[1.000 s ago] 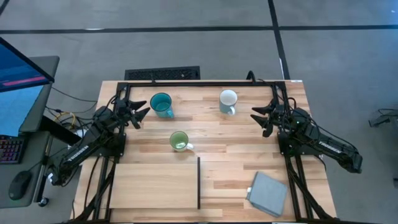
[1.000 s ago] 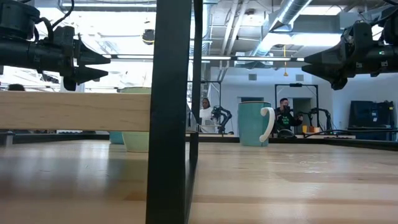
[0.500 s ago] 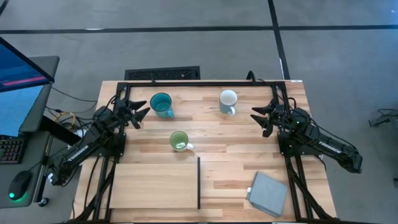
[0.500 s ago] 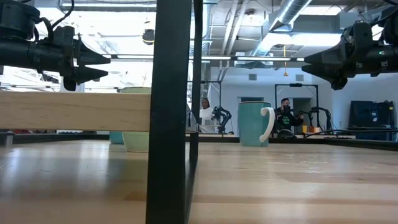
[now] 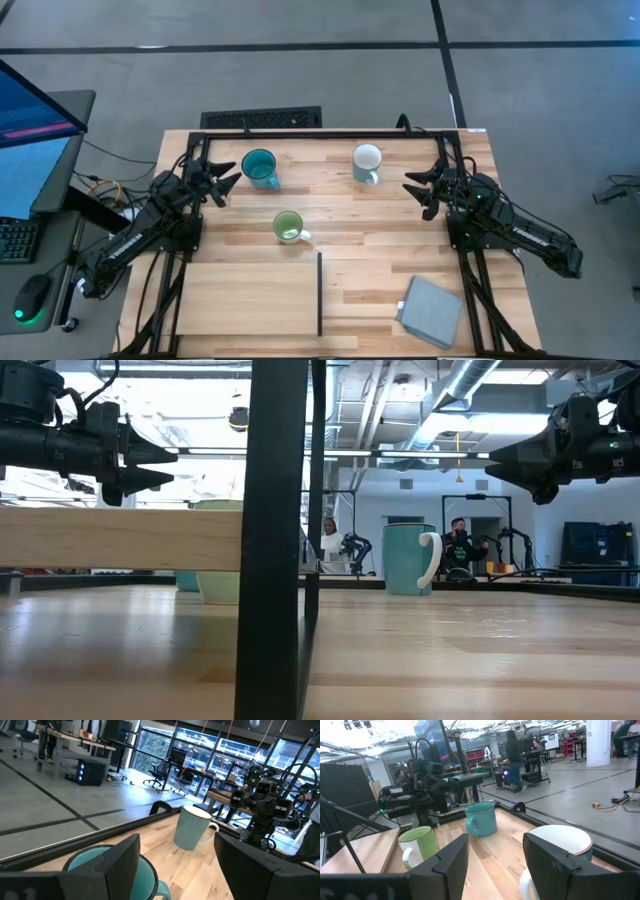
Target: Stack small to large cups/mugs on shelf
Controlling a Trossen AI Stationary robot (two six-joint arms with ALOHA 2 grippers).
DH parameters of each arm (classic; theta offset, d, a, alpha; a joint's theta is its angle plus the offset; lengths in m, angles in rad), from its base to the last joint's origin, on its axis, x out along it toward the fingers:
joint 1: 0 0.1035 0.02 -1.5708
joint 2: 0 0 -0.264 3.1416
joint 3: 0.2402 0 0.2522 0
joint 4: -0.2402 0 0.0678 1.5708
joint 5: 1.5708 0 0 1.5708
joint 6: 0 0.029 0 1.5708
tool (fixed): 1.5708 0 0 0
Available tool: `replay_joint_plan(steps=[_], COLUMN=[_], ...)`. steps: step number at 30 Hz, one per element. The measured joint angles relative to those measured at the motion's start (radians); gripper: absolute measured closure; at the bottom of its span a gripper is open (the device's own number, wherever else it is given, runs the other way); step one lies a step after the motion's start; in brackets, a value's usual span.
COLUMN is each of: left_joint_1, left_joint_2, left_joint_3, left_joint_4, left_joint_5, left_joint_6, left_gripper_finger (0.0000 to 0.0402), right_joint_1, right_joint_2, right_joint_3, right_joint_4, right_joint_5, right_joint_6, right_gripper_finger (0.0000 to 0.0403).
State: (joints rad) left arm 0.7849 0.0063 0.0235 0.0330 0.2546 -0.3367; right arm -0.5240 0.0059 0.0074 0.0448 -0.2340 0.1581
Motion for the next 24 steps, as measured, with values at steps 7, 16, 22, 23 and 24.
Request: replay_joint_plan(steps=[7, 16, 22, 23, 24], left_joint_1=[0.000, 0.000, 0.000, 0.000, 0.000], left_joint_2=[0.000, 0.000, 0.000, 0.000, 0.000], left_joint_3=[0.000, 0.000, 0.000, 0.000, 0.000], left_joint_4=[0.000, 0.005, 0.005, 0.005, 0.005], left_joint_5=[0.000, -0.013, -0.017, -0.017, -0.018], left_joint_6=[0.000, 0.000, 0.000, 0.000, 0.000], left_gripper_finger=[0.0154, 0.0154, 0.0154, 0.0154, 0.0154], right_joint_1=[0.000, 0.000, 0.000, 0.000, 0.000], right_joint_2=[0.000, 0.000, 0.000, 0.000, 0.000], right_joint_3=[0.000, 0.000, 0.000, 0.000, 0.000], right_joint_4=[0.000, 0.000, 0.000, 0.000, 0.000], right_joint_5=[0.000, 0.000, 0.000, 0.000, 0.000], right_joint_6=[0.000, 0.000, 0.000, 0.000, 0.000], right_gripper_finger=[0.0194, 0.0194, 0.0194, 0.0194, 0.0194])
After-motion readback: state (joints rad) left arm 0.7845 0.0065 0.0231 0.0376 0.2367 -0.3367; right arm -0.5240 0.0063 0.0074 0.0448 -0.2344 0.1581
